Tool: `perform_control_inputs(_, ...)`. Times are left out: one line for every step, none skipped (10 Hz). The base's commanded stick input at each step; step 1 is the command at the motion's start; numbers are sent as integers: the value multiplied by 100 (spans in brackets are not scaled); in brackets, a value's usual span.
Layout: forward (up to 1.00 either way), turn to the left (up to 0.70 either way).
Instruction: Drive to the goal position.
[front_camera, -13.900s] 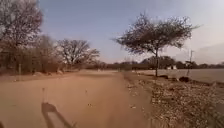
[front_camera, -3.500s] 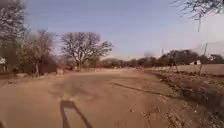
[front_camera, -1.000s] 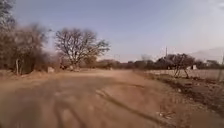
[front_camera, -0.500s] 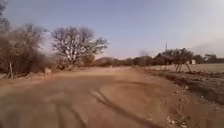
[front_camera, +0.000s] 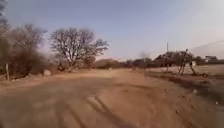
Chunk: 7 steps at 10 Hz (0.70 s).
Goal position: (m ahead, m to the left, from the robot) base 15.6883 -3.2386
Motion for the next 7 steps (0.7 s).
perform_control_inputs(70, 0)
perform_control_inputs(70, 0)
perform_control_inputs(70, 0)
perform_control_inputs(70, 0)
perform_control_inputs(70, 0)
perform_control_inputs(70, 0)
perform_control_inputs(70, 0)
